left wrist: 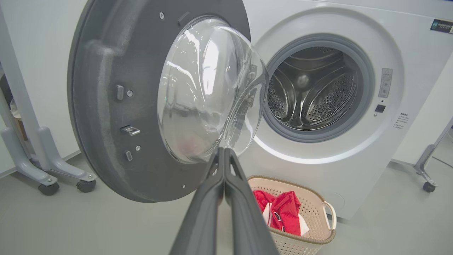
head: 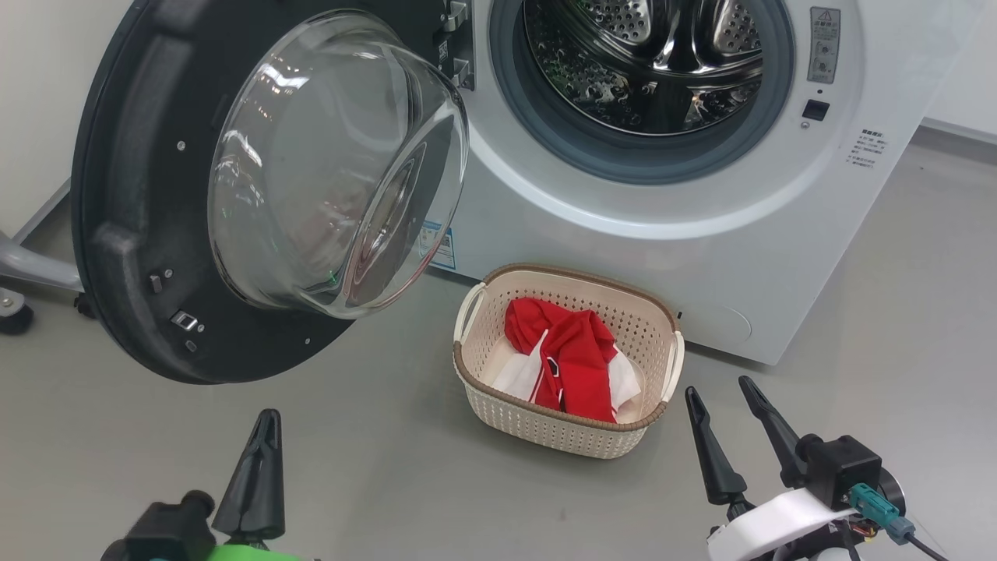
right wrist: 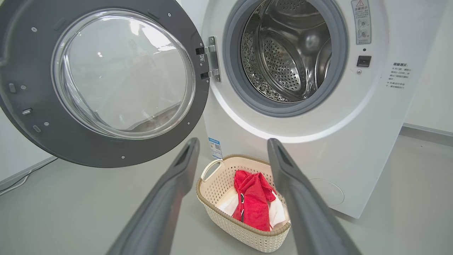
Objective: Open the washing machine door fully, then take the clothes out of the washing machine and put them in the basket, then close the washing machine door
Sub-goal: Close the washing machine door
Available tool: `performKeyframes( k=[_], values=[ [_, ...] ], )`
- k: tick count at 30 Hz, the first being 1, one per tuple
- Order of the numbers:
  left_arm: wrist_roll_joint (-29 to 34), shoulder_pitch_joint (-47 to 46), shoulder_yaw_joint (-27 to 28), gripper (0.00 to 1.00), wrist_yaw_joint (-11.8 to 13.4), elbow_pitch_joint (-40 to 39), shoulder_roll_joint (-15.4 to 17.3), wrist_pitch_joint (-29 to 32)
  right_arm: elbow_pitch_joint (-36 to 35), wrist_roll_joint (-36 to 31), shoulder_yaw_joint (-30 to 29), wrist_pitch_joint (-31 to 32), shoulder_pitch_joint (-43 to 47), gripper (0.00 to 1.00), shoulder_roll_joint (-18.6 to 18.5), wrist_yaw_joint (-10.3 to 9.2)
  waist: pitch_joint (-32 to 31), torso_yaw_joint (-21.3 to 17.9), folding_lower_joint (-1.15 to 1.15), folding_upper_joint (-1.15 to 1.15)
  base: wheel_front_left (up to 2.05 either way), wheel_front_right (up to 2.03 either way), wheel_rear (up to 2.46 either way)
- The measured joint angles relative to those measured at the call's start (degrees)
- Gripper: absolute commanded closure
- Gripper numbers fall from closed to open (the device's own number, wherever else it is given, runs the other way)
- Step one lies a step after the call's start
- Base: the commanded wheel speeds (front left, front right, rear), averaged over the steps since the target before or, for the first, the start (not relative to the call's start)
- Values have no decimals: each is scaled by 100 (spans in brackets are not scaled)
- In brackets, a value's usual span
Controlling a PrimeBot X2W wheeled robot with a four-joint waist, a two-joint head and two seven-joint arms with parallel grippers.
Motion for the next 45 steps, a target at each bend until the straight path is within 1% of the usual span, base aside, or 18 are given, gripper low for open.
performKeyframes(
  k=[3, 4, 5, 8, 11, 14, 17, 20, 24, 26, 28, 30, 34, 37, 41, 45],
  values=[
    [-736, -5, 97, 100, -180, -207, -18, -46, -2, 0, 0, 0, 1, 0, 0, -1, 3, 5, 0, 0, 0, 0, 0],
    [-736, -5, 97, 100, -180, -207, -18, -46, -2, 0, 0, 0, 1, 0, 0, -1, 3, 5, 0, 0, 0, 0, 0],
    [-1061, -11, 157, 100, -253, -289, -26, -49, -3, 0, 0, 0, 1, 0, 0, -8, 5, 8, 0, 0, 0, 0, 0],
    [-1783, -76, 331, 100, -420, -545, -31, -76, -4, -7, 0, 0, 1, 0, 0, -27, 9, 14, 0, 0, 0, 0, 0],
    [-2737, -249, 500, 100, -632, -831, -35, -111, -16, -9, -1, 0, 1, 0, 0, -51, 26, 17, 0, 0, 0, 0, 0],
    [-3717, -502, 600, 100, -757, -1158, -37, -156, -38, -9, -1, 0, 0, 0, 0, -51, 69, 14, 0, 0, 0, 0, 0],
    [-4236, -795, 727, 100, -805, -1451, -49, -177, -51, -21, -3, 0, -1, 0, 0, -52, 120, 11, 0, 0, 0, 0, 0],
    [-4497, -1082, 1059, 100, -849, -1667, -63, -187, -53, -30, 1, 0, -7, 0, 0, -52, 179, -1, 0, 0, 0, 0, 0],
    [-4715, -1425, 1622, 100, -849, -1838, -38, -187, -64, -91, 2, 0, -12, 0, 0, -52, 260, -35, 0, 0, 0, 0, 0],
    [-4726, -1560, 1922, 100, -846, -1795, 155, -155, -71, -129, 1, 0, -19, 0, -5, -52, 312, -57, 0, 0, 0, 0, 0],
    [-4930, -1697, 2214, 100, -839, -1696, 335, -70, -79, -136, 1, 0, -46, 0, -9, -52, 368, -82, 0, 0, 0, 0, 0],
    [-5096, -1814, 2451, 100, -777, -1492, 526, 46, -98, -152, -2, 0, -95, 0, -15, -52, 428, -113, 0, 0, 0, 0, 0],
    [-5679, -2021, 2820, 100, -606, -954, 764, 382, -132, -172, -26, 0, -158, 0, -53, -52, 553, -183, 0, 0, 0, 0, 0],
    [-6133, -2134, 2985, 100, -491, -511, 949, 704, -135, -189, -35, 0, -213, 0, -98, -51, 653, -239, 0, 0, 0, 0, 0],
    [-6516, -2173, 3077, 100, -305, 91, 1200, 1148, -141, -209, -29, 0, -288, 0, -112, -48, 773, -332, 0, 0, 0, 0, 0],
    [-6820, -2269, 3072, 100, -144, 593, 1299, 1527, -146, -214, -49, 0, -355, 0, -141, -42, 877, -416, 0, 0, 0, 0, 0]
  ],
)
